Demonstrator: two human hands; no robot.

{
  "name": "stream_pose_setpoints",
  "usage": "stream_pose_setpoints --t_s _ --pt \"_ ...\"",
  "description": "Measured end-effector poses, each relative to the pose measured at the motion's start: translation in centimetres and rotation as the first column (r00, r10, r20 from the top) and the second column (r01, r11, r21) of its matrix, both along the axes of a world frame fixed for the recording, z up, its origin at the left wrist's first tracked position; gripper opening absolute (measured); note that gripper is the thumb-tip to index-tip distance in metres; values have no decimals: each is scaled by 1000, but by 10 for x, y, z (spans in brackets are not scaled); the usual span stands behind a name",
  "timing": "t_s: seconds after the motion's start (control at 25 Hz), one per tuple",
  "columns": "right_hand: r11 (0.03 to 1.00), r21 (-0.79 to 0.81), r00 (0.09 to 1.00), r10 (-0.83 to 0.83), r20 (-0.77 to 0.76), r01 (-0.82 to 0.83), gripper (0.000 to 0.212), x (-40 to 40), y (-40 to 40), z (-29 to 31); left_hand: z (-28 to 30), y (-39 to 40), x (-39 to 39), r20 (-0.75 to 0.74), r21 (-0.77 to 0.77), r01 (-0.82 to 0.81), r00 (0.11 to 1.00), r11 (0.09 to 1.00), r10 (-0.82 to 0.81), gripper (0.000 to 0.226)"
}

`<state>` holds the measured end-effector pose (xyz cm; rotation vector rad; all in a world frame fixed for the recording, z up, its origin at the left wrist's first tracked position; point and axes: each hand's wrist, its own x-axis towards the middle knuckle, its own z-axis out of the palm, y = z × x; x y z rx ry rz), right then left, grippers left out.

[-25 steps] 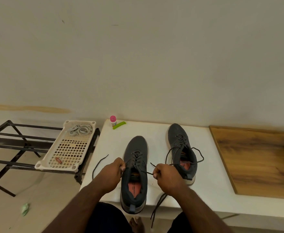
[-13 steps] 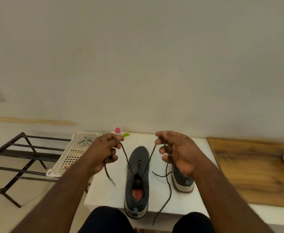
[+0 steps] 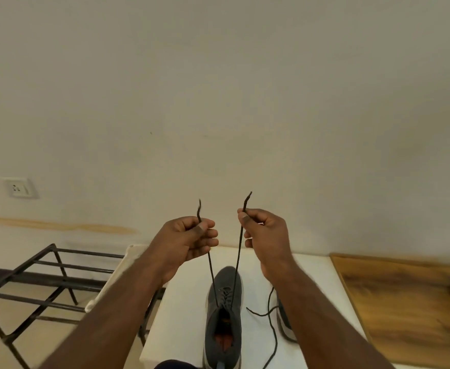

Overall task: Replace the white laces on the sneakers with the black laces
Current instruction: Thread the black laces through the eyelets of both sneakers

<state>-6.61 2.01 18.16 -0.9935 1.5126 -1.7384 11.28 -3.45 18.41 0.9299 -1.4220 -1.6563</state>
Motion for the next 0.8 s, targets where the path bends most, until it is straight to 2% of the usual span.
stream_pose_setpoints --t_s 0.16,0.24,0.48,0.8 --pt "996 -29 995 -83 -60 82 16 5 -13 -7 10 -2 -15 179 -253 -107 972 962 155 22" --pt "992 -29 986 -127 -112 125 18 7 -19 -8 16 -4 -25 221 -316 -110 957 942 186 21" --pt "991 -107 976 -104 -191 85 11 16 -33 -7 24 -10 -49 135 -245 -170 969 955 207 14" --pt "994 -100 972 -57 -227 35 7 13 -38 -11 25 -11 -56 55 -213 -198 975 957 214 18"
